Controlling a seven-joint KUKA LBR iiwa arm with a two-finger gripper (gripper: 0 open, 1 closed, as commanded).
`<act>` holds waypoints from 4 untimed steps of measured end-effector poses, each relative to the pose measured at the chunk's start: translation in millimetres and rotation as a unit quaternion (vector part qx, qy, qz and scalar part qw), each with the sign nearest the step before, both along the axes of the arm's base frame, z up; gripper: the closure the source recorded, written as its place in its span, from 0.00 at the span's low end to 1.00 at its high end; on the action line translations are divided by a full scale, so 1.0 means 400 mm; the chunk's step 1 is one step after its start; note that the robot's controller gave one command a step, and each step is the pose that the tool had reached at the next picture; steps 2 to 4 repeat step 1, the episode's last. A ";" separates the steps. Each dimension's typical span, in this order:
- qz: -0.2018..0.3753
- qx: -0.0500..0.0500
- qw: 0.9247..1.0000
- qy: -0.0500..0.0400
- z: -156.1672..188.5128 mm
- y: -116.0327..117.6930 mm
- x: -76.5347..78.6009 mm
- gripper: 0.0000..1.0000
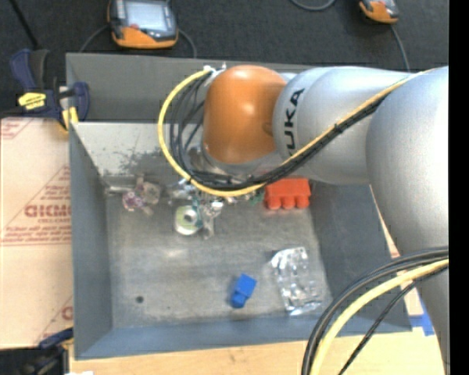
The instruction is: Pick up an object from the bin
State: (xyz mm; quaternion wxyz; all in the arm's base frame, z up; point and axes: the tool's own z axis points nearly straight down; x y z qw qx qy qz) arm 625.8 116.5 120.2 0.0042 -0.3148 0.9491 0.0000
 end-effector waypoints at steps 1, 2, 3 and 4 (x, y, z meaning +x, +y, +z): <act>-0.003 -0.001 1.000 -0.001 0.114 -0.002 0.006 1.00; -0.003 -0.001 1.000 -0.001 0.114 -0.002 0.006 1.00; -0.003 -0.001 1.000 -0.001 0.114 -0.002 0.006 1.00; -0.003 -0.001 1.000 -0.001 0.114 -0.002 0.006 1.00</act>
Offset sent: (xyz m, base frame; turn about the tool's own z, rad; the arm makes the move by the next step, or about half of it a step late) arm -0.0002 0.0000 0.0413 0.0000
